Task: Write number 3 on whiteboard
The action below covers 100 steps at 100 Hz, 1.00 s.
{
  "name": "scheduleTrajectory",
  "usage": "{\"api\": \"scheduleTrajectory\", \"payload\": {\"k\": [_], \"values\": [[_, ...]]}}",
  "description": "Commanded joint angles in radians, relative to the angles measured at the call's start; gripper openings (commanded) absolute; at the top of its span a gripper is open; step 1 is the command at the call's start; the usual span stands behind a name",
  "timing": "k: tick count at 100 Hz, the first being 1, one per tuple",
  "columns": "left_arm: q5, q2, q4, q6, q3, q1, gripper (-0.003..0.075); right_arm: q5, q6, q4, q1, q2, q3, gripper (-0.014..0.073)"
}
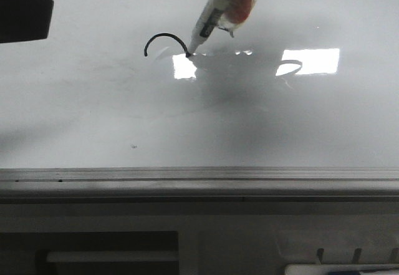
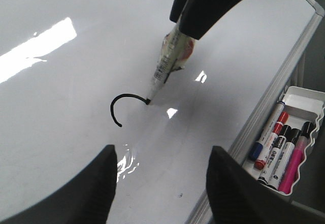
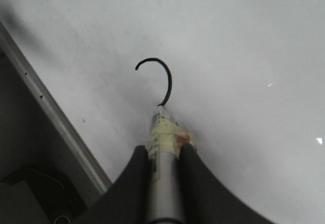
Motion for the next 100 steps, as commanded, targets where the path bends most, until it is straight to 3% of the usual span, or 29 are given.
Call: {"api": "scheduleTrajectory", "payload": {"k": [1,32,61,100], "values": [[-0.066,-0.004,-0.014,-0.008,-0.031,0.002,0.0365,-0.035,0.006,-0.017,0.016,-0.004,-0.027,-0.0061],[-0.066,-0.004,-0.014,-0.008,-0.031,0.002,0.0365,-0.046,0.006,-0.015,0.024,0.024,-0.027,-0.0060],[-0.066,-0.004,-0.014,-0.008,-0.031,0.002,0.0365,0.073,0.030,-0.007,0.024,-0.002,-0.027,-0.0061],[-0.066,-0.004,-0.014,-0.008,-0.031,0.002,0.0365,-0.073,0.022,0.012,0.082,0.107,-0.051,-0.0061]]}}
